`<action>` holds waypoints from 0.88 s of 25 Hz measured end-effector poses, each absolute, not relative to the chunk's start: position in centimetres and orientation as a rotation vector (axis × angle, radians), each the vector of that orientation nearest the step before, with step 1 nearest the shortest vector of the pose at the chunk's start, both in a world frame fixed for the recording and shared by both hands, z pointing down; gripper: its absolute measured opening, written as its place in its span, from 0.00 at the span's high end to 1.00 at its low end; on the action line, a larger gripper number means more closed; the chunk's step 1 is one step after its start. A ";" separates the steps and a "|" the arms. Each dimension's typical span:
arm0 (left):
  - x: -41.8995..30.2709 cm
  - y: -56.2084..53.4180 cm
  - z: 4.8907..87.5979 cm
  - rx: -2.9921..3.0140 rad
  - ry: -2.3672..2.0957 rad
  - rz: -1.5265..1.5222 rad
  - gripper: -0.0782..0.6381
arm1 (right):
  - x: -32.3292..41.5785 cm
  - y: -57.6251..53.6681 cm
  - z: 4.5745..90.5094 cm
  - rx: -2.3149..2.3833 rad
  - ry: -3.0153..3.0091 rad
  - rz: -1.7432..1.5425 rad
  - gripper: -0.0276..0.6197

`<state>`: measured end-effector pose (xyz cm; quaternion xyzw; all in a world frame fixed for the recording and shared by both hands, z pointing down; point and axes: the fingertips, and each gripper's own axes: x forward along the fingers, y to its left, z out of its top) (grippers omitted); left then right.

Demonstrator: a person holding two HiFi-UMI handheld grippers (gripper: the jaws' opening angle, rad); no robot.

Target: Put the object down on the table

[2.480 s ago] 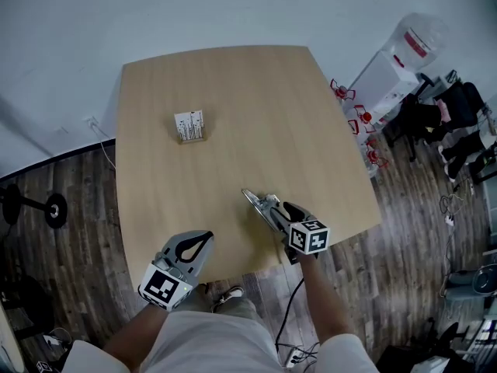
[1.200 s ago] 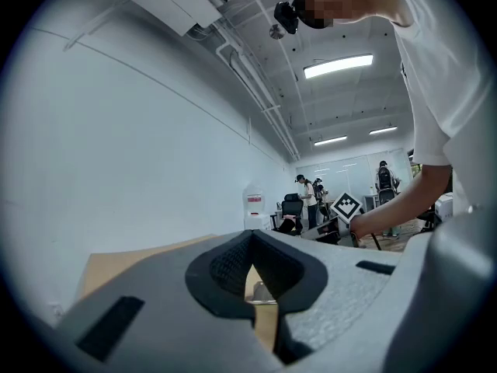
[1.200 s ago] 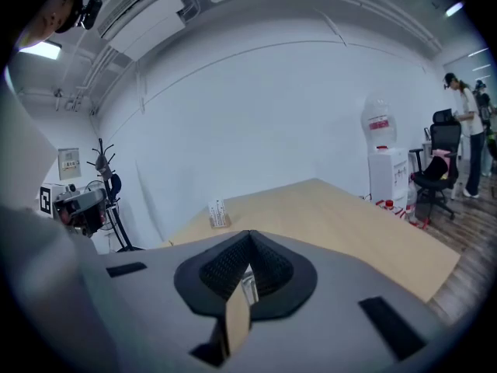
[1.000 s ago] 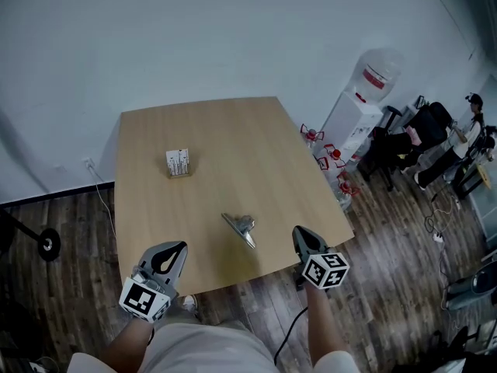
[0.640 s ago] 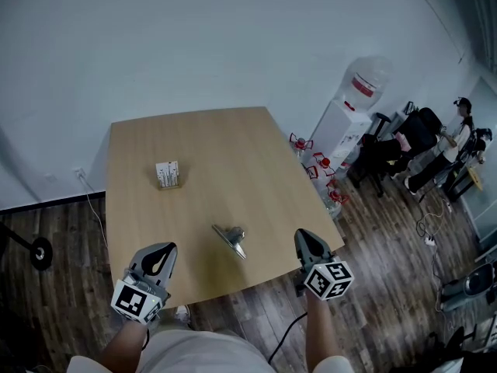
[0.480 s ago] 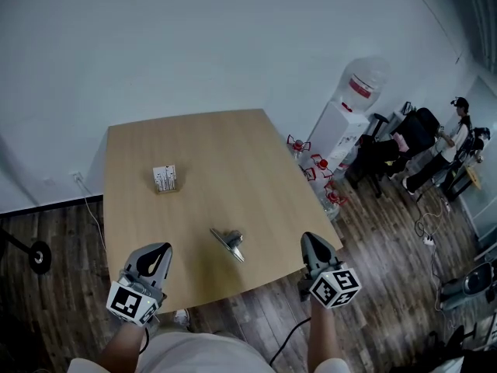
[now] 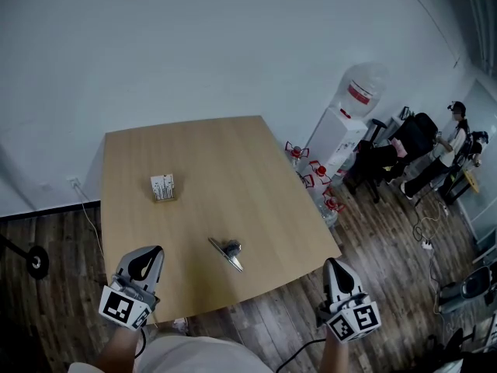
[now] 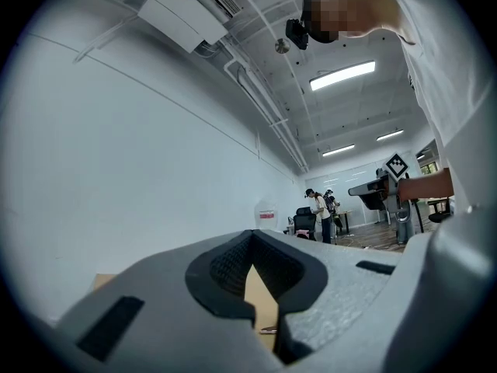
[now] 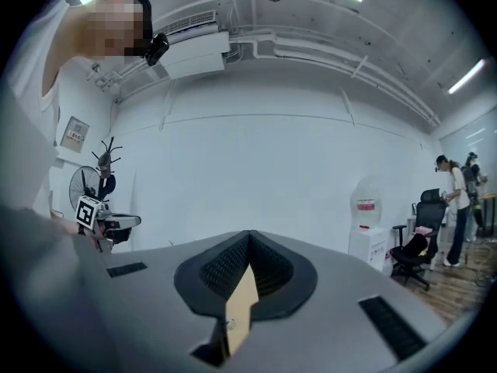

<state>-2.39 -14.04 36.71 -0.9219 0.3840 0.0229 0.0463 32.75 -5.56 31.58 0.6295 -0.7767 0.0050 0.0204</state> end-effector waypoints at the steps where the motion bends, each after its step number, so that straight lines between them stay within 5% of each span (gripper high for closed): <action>1: -2.6 -14.1 36.6 -2.812 1.175 0.072 0.88 | 32.7 -5.2 31.3 1.970 -2.392 -0.009 0.96; 22: -4.0 -14.9 34.6 -2.802 1.151 0.111 0.88 | 30.4 -4.6 30.4 2.093 -2.281 -0.109 0.96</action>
